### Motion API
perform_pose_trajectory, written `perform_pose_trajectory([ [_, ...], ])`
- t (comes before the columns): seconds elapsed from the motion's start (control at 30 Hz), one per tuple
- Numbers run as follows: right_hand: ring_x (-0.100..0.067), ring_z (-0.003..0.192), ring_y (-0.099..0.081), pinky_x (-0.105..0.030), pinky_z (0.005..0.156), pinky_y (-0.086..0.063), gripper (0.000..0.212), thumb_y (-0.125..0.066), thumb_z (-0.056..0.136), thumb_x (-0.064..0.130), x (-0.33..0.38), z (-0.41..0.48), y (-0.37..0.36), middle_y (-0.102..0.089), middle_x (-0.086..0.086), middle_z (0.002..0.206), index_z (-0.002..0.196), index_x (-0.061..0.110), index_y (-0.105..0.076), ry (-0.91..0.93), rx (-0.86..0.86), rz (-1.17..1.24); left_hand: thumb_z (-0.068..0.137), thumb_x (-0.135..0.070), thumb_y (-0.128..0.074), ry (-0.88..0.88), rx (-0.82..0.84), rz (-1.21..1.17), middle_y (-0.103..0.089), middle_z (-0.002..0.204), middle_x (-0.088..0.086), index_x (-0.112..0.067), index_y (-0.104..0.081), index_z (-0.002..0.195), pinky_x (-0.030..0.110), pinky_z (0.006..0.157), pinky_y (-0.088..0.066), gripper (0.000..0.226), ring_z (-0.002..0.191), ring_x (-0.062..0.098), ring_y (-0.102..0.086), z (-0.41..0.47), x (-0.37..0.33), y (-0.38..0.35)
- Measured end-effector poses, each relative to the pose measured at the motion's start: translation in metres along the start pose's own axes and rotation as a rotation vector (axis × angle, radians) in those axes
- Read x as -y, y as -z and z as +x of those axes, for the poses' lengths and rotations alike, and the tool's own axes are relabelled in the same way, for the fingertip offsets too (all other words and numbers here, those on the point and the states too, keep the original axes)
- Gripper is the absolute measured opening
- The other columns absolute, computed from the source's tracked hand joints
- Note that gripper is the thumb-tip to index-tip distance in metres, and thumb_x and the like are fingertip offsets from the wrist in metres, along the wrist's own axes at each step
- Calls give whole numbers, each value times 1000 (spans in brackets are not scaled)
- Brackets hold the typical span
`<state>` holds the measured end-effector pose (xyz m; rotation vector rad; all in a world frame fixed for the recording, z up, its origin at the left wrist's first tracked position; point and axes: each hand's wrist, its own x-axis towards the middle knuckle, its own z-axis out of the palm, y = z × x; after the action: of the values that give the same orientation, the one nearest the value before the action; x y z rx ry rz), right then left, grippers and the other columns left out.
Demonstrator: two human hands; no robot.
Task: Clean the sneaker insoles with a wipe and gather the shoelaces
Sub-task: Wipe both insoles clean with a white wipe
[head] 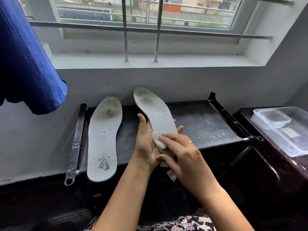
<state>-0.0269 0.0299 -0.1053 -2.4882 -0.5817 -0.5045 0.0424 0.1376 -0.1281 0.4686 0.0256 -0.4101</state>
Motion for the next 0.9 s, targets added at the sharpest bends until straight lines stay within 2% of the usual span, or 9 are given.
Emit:
perform_pose_trajectory([
  [0.1, -11, 117, -46, -4, 102, -19, 54, -74, 76, 30, 2, 11, 2, -58, -1, 124, 124, 12, -58, -74, 102, 24, 86, -75, -21, 19, -1, 40, -58, 124, 19, -22, -71, 108, 47, 84, -54, 76, 104, 38, -60, -2, -6, -1],
  [0.17, -13, 119, -47, -6, 102, -23, 58, -75, 75, 35, 1, 17, 4, -57, 2, 125, 126, 14, -57, -92, 139, 31, 85, -75, -17, 51, -26, 88, -65, 112, 15, -17, -77, 92, 45, 86, -53, 84, 103, 31, -61, -1, -8, 0],
  [0.27, -11, 115, -50, -23, 102, -37, 50, -64, 81, 45, -2, 28, 5, -60, 1, 118, 119, 13, -63, -166, 73, 133, 86, -73, -22, 76, -58, 83, -65, 109, 14, -6, -65, 113, 41, 91, -51, 84, 100, 26, -64, 1, -6, 2],
  [0.33, -19, 114, -52, -29, 99, -41, 38, -55, 89, 34, -5, 34, 0, -60, -3, 117, 119, 11, -63, -206, 34, 84, 88, -70, -24, 80, -58, 54, -68, 106, 14, -6, -61, 116, 39, 86, -54, 78, 94, 25, -68, 1, -5, 2],
  [0.37, -23, 111, -53, -27, 97, -41, 30, -55, 91, 24, -7, 36, -3, -61, -4, 116, 116, 11, -63, -208, 21, 45, 89, -68, -24, 82, -55, 46, -69, 104, 15, -6, -62, 113, 38, 87, -53, 77, 94, 25, -68, 2, -4, 2],
  [0.47, -27, 101, -57, -22, 92, -37, 25, -52, 87, 3, -3, 33, -11, -66, -6, 107, 106, 10, -67, -132, 17, 10, 90, -66, -26, 68, -78, 29, -66, 105, 15, -1, -61, 110, 41, 98, -45, 76, 101, 26, -62, 3, -5, 4],
  [0.63, -20, 96, -62, -22, 92, -41, 35, -52, 74, -2, 6, 8, -12, -69, 0, 102, 101, 13, -69, -54, 43, 86, 93, -61, -26, 4, -153, 24, -63, 110, 11, -10, -59, 111, 46, 87, -46, 64, 93, 25, -61, 3, -6, 5],
  [0.73, -15, 94, -64, -19, 91, -42, 35, -52, 72, -1, 5, 3, 0, -71, 1, 100, 97, 14, -72, -44, 103, 149, 91, -64, -27, 7, -186, -3, -63, 111, 9, -11, -58, 116, 50, 82, -48, 66, 94, 23, -61, 0, -7, 4],
  [0.9, 6, 90, -62, -5, 78, -44, 27, -54, 76, 13, -2, -6, 21, -73, 10, 93, 91, 22, -75, -125, 234, 226, 91, -64, -30, 20, -188, -26, -64, 109, 6, -12, -64, 107, 45, 76, -55, 64, 94, 22, -62, 0, -11, 4],
])
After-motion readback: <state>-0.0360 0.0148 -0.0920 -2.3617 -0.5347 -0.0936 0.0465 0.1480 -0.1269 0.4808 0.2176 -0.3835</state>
